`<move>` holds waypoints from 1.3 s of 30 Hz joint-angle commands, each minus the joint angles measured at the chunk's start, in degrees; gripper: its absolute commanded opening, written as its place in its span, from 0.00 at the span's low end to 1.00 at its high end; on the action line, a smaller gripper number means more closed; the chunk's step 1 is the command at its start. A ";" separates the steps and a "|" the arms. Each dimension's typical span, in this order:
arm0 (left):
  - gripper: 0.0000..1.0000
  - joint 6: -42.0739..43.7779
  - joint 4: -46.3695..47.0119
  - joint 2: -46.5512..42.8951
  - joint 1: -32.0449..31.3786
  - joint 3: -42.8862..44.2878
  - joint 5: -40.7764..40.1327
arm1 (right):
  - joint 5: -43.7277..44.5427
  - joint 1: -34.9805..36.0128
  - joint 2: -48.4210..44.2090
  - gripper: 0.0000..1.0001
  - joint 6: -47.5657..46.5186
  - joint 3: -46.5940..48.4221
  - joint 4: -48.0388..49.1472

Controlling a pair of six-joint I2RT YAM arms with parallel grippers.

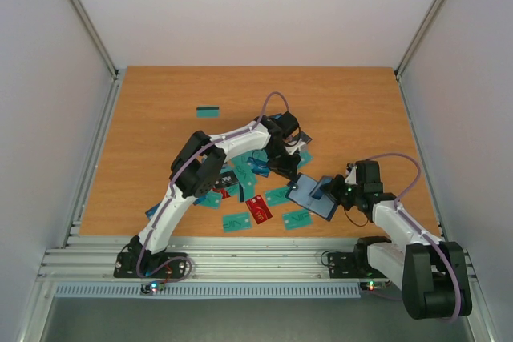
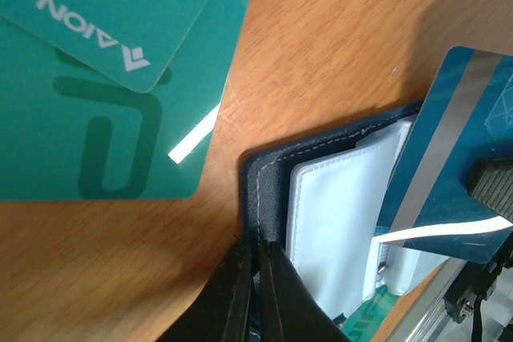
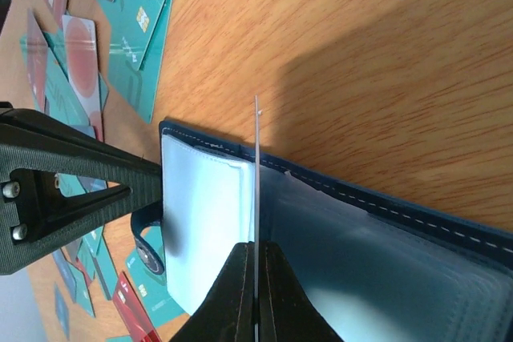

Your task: Put the credit cards into the card holder

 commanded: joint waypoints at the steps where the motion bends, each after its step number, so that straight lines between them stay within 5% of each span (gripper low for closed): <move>1: 0.06 -0.75 -0.05 1.28 -0.32 -0.14 -0.29 | -1.60 0.35 -1.24 0.01 1.33 -1.29 0.64; 39: 0.05 -9.64 0.78 -3.35 0.87 -9.33 -8.19 | 0.57 4.42 -3.80 0.01 14.30 -6.19 10.46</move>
